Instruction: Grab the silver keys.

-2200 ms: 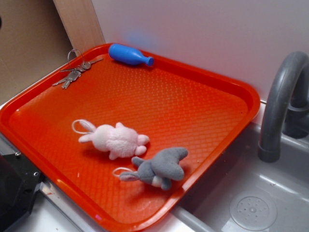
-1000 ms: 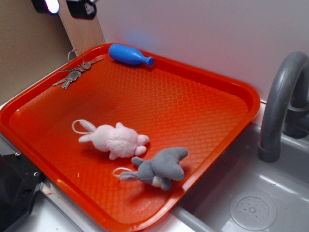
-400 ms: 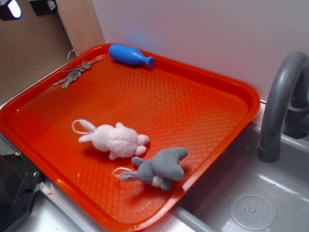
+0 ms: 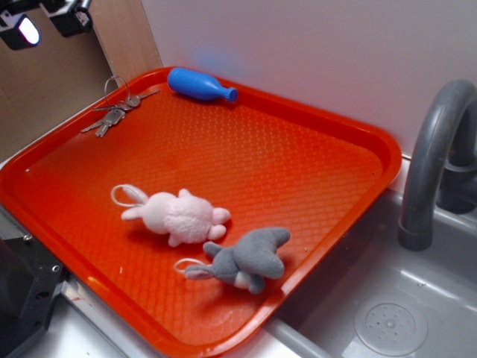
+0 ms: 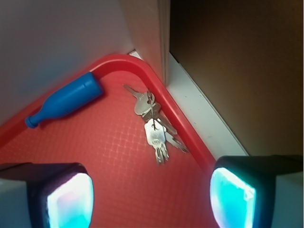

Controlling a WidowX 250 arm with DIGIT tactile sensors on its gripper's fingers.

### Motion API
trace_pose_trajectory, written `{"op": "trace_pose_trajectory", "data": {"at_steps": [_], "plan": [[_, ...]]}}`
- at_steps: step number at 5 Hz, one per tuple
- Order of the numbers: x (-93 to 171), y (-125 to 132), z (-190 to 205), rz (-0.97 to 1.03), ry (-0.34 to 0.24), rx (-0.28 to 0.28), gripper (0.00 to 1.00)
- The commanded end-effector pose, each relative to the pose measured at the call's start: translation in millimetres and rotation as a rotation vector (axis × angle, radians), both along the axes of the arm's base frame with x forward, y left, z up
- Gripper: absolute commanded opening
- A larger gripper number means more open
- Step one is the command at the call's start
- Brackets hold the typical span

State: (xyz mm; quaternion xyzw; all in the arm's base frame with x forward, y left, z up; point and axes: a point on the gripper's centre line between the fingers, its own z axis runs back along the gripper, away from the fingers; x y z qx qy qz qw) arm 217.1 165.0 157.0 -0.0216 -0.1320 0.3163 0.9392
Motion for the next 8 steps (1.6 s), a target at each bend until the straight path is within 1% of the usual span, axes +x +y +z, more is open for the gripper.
{"op": "trace_pose_trajectory", "data": {"at_steps": [1, 2, 3, 4, 5, 6, 7, 8], "plan": [[17, 20, -35, 0.07, -0.054, 0.066, 1.0], [30, 26, -49, 0.075, -0.061, 0.117, 1.0], [35, 30, -55, 0.071, -0.076, 0.111, 1.0], [47, 30, -64, 0.064, -0.084, 0.114, 1.0], [53, 16, -76, -0.005, -0.067, 0.124, 1.0], [52, 11, -95, -0.027, -0.031, 0.173, 1.0], [48, 9, -99, -0.018, -0.041, 0.159, 0.0], [61, 4, -109, 0.008, -0.049, 0.182, 0.0]]}}
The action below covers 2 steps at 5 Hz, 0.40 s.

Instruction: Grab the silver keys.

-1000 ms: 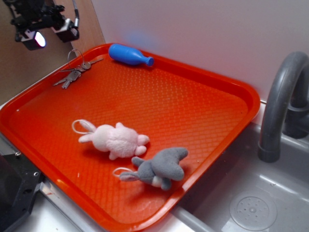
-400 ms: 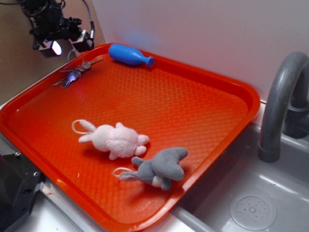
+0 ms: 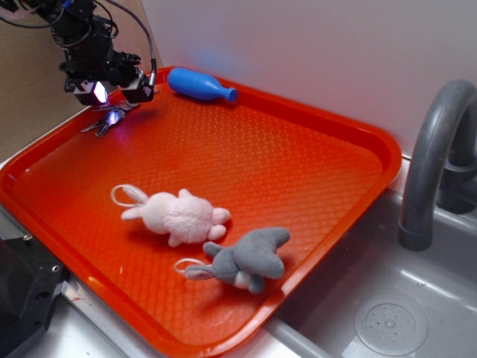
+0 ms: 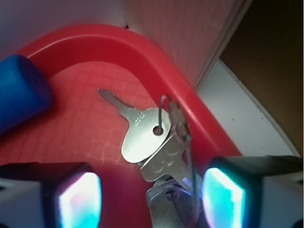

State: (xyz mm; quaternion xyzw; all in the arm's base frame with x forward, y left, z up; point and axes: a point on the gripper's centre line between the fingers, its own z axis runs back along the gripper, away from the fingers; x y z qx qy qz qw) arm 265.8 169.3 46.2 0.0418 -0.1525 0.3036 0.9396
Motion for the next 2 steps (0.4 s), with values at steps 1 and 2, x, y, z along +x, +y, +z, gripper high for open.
{"op": "trace_pose_trajectory", "data": {"at_steps": [1, 2], "plan": [[26.1, -1.7, -6.7, 0.036, -0.048, 0.077, 0.0], [35.6, -2.0, -8.0, 0.044, -0.037, 0.08, 0.0]]}}
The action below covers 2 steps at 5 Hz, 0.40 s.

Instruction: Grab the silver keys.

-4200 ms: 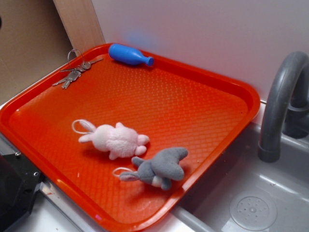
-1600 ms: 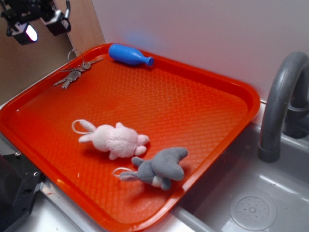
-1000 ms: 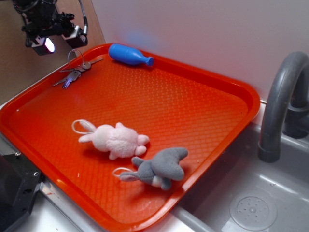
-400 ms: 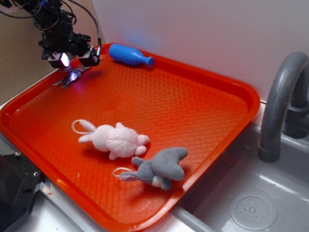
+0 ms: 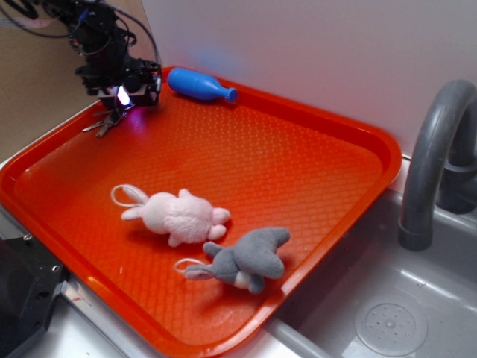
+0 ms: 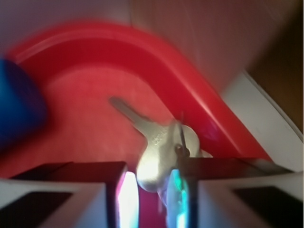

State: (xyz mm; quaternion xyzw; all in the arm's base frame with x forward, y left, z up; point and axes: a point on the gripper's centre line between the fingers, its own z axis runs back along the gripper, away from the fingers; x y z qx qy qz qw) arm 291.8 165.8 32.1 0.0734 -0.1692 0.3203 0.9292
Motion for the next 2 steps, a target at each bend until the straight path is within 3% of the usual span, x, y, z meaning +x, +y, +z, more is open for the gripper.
{"op": "trace_pose_trajectory", "data": {"at_steps": [1, 2], "plan": [[11, 4, 11, -0.007, -0.013, 0.01, 0.0], [4, 5, 33, -0.056, 0.015, -0.013, 0.0]]}}
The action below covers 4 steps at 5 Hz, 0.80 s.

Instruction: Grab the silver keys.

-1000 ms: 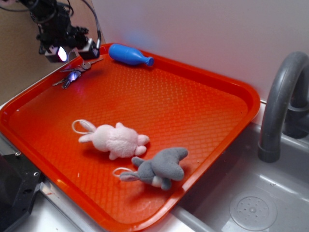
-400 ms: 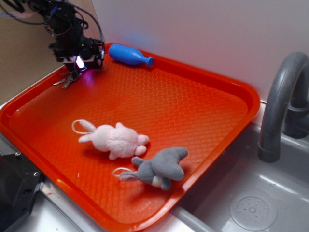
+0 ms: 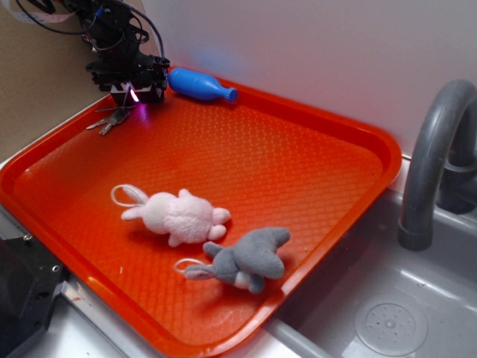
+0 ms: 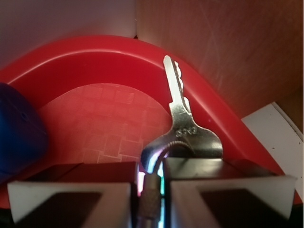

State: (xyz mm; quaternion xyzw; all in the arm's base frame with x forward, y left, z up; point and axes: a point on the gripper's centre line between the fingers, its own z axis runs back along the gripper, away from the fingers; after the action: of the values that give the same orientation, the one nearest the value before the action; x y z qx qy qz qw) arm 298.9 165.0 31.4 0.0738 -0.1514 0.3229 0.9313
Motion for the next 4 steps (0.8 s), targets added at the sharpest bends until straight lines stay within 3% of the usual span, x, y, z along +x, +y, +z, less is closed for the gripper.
{"op": "trace_pose_trajectory", "data": {"at_steps": [1, 2, 3, 4], "plan": [[-47, -6, 83, -0.221, 0.024, -0.176, 0.0], [-87, -37, 133, -0.359, 0.061, -0.237, 0.0], [-102, -75, 185, -0.496, 0.147, -0.19, 0.0], [-114, -101, 234, -0.648, 0.078, -0.204, 0.0]]}}
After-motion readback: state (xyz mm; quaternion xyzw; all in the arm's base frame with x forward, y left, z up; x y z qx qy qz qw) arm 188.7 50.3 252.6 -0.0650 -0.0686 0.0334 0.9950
